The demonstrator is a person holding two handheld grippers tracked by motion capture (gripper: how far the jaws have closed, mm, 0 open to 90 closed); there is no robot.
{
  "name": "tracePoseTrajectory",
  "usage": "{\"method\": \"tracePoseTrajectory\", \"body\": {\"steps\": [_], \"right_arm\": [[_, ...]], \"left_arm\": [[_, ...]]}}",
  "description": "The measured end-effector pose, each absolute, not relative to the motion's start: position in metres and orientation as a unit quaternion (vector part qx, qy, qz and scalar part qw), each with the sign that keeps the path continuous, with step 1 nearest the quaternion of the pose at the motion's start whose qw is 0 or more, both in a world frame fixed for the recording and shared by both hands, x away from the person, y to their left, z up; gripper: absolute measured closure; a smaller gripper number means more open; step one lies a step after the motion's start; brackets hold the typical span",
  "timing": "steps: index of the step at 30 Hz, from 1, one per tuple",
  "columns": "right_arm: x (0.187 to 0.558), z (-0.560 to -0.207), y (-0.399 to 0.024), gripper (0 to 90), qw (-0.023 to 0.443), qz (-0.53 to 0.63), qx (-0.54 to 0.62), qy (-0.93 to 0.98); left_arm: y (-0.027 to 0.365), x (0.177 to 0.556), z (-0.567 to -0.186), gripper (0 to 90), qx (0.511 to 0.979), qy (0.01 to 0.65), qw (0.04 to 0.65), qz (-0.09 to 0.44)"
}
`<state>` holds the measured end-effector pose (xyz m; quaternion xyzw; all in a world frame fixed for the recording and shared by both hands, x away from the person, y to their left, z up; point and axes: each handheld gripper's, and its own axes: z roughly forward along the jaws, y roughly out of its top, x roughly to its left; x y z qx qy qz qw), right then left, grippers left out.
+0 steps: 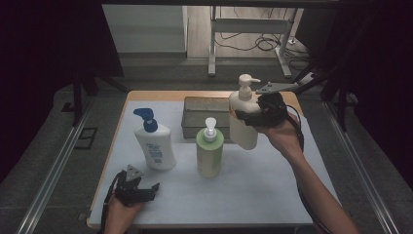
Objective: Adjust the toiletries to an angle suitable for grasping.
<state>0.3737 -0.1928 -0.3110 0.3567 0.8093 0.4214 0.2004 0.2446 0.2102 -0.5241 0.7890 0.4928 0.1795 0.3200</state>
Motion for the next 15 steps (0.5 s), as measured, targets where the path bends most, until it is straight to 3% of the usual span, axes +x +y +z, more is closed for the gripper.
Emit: {"method": "tracePoseTrajectory", "body": {"steps": [15], "right_arm": [[0.4, -0.307, -0.183, 36.5, 0.212, 0.426, 0.365, 0.8]], "left_arm": [[0.21, 0.245, -0.524, 12.7, 0.789, 0.493, 0.32, 0.18]]}}
